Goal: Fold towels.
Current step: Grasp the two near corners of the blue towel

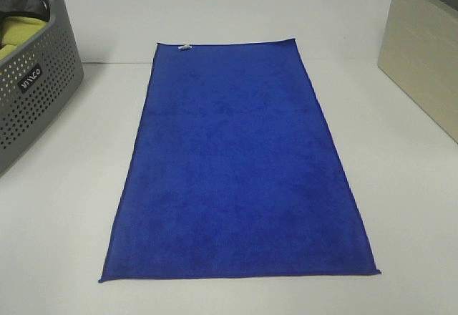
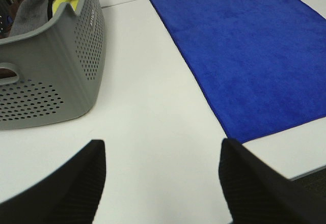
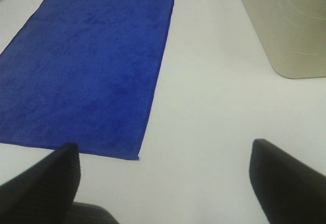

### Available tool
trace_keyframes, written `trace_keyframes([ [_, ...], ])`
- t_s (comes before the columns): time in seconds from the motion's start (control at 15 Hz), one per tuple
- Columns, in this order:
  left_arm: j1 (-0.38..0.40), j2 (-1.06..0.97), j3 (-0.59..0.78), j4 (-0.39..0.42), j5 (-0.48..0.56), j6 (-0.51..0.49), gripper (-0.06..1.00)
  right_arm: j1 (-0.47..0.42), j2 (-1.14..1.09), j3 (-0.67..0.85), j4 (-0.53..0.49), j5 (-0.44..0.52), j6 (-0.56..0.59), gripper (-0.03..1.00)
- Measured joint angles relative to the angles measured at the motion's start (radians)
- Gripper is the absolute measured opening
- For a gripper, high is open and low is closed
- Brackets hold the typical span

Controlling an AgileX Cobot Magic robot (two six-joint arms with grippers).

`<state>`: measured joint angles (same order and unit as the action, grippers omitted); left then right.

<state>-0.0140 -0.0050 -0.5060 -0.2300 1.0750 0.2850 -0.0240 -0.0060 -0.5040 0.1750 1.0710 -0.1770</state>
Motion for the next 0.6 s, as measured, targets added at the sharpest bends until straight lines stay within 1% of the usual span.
trace_keyframes([
  [0.6, 0.000, 0.000, 0.000, 0.000, 0.000, 0.000, 0.62, 0.000, 0.000, 0.000, 0.000, 0.000, 0.000, 0.85],
])
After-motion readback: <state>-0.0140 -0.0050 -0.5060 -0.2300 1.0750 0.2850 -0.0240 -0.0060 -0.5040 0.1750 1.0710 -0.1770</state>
